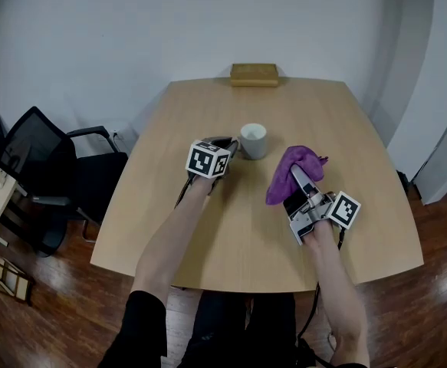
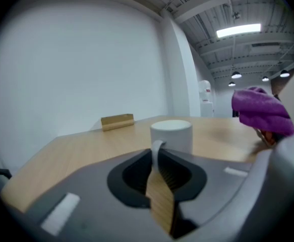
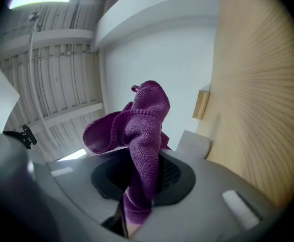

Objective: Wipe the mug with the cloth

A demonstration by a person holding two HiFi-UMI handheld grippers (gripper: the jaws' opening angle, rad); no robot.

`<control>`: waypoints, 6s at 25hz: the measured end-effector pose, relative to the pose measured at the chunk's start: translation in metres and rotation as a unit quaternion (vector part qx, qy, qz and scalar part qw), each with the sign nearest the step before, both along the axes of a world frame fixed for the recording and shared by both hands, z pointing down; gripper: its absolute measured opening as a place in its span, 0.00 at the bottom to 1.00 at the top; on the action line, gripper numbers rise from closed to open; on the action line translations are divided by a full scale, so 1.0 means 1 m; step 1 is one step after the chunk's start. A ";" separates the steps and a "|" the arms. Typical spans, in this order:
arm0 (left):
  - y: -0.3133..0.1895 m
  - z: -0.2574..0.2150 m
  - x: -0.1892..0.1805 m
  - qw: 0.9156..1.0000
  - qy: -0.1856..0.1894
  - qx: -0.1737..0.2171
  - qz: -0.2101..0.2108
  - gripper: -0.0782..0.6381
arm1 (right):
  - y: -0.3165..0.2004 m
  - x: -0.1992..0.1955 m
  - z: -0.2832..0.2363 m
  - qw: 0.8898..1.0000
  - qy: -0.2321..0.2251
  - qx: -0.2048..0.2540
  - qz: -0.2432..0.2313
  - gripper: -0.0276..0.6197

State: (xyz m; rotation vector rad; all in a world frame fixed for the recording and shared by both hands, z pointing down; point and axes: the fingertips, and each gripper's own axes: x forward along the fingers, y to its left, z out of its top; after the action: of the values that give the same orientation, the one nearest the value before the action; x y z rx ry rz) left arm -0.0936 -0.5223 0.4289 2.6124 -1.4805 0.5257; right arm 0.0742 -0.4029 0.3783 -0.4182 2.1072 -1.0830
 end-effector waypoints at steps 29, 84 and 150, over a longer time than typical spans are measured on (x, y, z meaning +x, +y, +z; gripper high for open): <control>0.009 -0.010 -0.008 0.999 0.005 0.028 0.017 0.30 | -0.003 0.000 0.003 1.000 0.004 -0.004 -0.006 0.16; 0.198 -0.077 0.103 0.852 0.473 -0.095 0.202 0.11 | 0.082 -0.011 -0.038 0.992 -0.021 0.036 -0.119 0.16; 0.652 -0.106 0.173 0.840 0.477 -0.072 0.247 0.11 | 0.544 0.026 -0.040 0.975 0.029 0.098 -0.197 0.16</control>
State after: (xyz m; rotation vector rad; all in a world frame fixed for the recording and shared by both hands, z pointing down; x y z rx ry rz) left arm 0.0796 0.1294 0.3231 2.4493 -0.4312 -0.5785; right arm 0.0997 0.1415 0.3386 0.0708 2.3849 -1.0716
